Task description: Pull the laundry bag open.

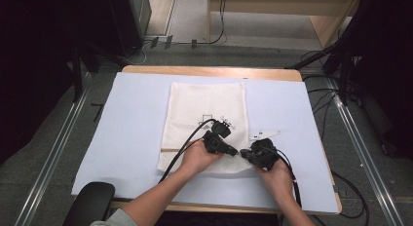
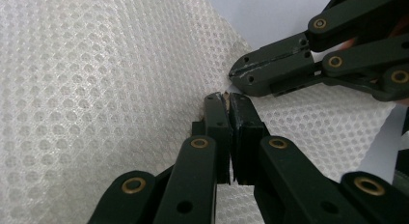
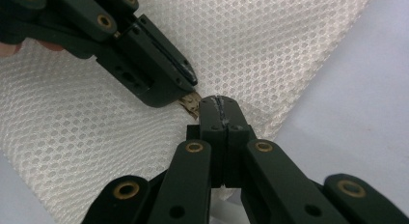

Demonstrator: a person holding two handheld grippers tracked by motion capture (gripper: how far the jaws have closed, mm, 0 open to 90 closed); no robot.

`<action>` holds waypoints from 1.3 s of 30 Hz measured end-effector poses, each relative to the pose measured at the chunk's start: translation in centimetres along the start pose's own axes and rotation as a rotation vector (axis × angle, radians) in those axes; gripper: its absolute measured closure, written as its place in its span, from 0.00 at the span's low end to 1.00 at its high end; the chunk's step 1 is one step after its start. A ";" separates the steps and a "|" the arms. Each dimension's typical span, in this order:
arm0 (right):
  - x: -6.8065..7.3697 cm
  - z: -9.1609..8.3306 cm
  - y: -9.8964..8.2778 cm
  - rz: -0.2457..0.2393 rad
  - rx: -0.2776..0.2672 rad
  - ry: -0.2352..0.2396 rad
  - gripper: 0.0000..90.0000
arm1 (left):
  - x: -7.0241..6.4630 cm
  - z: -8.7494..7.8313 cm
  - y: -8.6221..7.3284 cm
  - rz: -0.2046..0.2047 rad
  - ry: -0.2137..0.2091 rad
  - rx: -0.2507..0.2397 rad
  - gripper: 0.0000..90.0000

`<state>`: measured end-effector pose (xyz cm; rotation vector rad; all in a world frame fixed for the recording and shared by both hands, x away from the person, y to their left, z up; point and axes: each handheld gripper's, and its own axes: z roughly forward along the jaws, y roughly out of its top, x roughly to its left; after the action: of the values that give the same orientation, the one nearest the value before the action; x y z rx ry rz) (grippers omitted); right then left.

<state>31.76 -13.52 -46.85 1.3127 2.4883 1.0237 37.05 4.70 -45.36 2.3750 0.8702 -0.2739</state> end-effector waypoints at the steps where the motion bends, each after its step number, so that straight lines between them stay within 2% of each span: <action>1: 0.0 0.0 0.0 -0.002 -0.001 0.002 1.00 | 0.1 -0.1 -0.1 0.003 0.009 0.003 0.99; 6: 0.0 0.0 -0.1 -0.002 -0.005 -0.008 1.00 | 1.2 -1.1 -0.7 -0.031 -0.011 -0.008 0.99; 13: 0.1 0.0 -0.1 -0.015 -0.009 -0.010 1.00 | 1.5 -1.6 -0.9 -0.022 -0.025 -0.008 0.99; 14: 0.0 0.0 -0.1 -0.011 -0.008 -0.007 1.00 | 1.4 -1.7 -0.9 -0.020 -0.006 -0.005 0.99; 15: 0.0 0.0 -0.1 -0.008 -0.008 -0.008 1.00 | 1.5 -1.8 -1.0 -0.019 -0.016 -0.004 0.99; 25: 0.1 0.0 -0.2 -0.011 -0.014 -0.009 1.00 | 2.4 -2.9 -1.6 -0.048 -0.022 -0.015 0.99; 27: 0.1 0.0 -0.2 -0.011 -0.014 -0.009 1.00 | 2.3 -2.9 -1.7 -0.048 -0.029 -0.017 0.99; 30: 0.1 0.0 -0.2 -0.010 -0.014 -0.009 1.00 | 2.2 -3.0 -1.7 -0.035 -0.019 -0.017 0.99; 34: 0.1 0.0 -0.2 -0.012 -0.016 -0.009 1.00 | 2.6 -3.3 -2.0 -0.052 -0.018 -0.014 0.99; 39: 0.0 0.0 -0.2 -0.014 -0.019 -0.009 1.00 | 2.9 -3.7 -2.2 -0.046 -0.018 -0.010 0.99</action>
<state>31.62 -13.56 -46.99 1.2893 2.4719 1.0335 37.81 9.78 -44.44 2.3420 0.9159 -0.3084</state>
